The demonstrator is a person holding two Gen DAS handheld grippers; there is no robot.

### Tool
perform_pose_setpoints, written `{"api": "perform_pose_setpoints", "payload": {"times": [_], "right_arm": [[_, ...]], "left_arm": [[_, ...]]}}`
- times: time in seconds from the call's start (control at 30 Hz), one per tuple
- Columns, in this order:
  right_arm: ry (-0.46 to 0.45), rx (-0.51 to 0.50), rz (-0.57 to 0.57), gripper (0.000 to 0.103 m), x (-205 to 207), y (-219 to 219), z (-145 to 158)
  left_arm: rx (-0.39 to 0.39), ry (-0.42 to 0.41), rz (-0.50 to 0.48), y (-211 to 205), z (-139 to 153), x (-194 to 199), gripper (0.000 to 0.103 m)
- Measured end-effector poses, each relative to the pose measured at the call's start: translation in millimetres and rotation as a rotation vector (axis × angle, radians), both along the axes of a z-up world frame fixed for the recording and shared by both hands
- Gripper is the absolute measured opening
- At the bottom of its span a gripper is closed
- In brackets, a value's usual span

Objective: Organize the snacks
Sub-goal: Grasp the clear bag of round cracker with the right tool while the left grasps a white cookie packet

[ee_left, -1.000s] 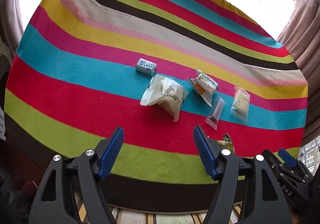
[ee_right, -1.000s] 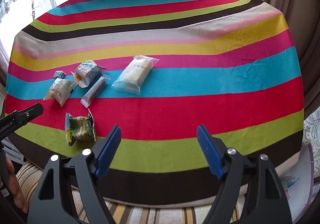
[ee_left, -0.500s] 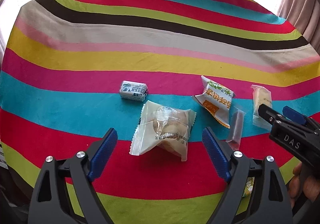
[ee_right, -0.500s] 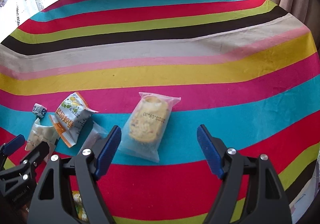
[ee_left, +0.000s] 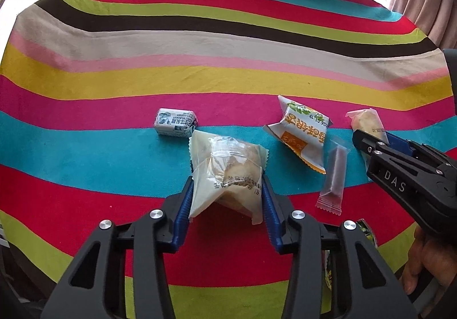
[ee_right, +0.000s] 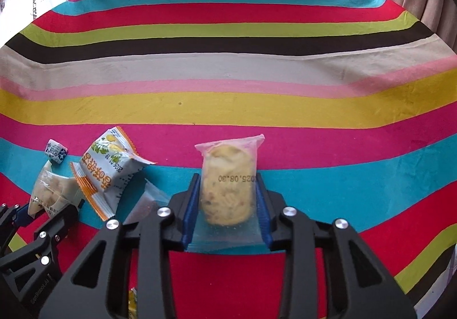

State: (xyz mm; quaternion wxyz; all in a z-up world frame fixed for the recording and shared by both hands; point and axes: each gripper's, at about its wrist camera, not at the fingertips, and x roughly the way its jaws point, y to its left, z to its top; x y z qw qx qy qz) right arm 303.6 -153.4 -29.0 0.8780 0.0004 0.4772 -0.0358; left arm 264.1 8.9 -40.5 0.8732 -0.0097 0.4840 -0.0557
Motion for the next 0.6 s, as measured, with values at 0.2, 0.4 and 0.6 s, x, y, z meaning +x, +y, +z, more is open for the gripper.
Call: {"api": "perform_pose_setpoints", "payload": {"times": [0.2, 0.4, 0.6], "right_arm": [[0.0, 0.01, -0.02, 0.036, -19, -8, 1], [0.001, 0.025, -0.027, 0.036, -46, -23, 2], [-0.035, 0.022, -0.036, 0.036, -76, -35, 20]], "left_arm": [[-0.021, 0.002, 0.041, 6, 4, -10, 0.04], [-0.039, -0.012, 0.076, 8, 9, -21, 0.04], [-0.047, -0.034, 0.1, 4, 17, -36, 0.04]]}}
